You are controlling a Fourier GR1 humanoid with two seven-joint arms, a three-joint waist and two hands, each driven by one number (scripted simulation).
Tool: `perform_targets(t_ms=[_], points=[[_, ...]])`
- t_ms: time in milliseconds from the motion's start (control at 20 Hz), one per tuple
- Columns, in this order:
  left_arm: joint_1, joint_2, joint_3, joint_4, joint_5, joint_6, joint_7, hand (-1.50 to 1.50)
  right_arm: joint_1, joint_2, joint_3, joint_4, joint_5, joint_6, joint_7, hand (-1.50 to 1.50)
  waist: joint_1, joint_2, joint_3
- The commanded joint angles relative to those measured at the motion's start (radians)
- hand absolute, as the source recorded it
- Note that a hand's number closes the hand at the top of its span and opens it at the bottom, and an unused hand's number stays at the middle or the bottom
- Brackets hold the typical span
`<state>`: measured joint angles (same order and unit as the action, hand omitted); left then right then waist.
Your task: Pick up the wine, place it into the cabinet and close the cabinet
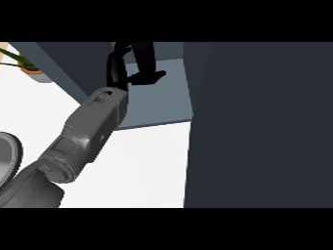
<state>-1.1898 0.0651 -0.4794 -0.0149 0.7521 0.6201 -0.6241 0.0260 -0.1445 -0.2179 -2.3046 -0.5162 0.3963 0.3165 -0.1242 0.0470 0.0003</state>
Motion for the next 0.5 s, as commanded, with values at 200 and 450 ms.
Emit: perform_targets(t_ms=[200,450], points=[[0.016,0.022,0.0,0.014,-0.01,-0.004,0.026,-1.5,0.0,-0.016,-0.02,0.017,-0.015,0.016,-0.006,-1.5,0.007,0.003,-0.002],[0.021,-0.017,0.016,0.0,-0.001,-0.014,-0.043,-1.5,0.006,-0.008,-0.009,0.025,-0.012,0.013,0.0,-1.5,0.011,0.001,-0.003]])
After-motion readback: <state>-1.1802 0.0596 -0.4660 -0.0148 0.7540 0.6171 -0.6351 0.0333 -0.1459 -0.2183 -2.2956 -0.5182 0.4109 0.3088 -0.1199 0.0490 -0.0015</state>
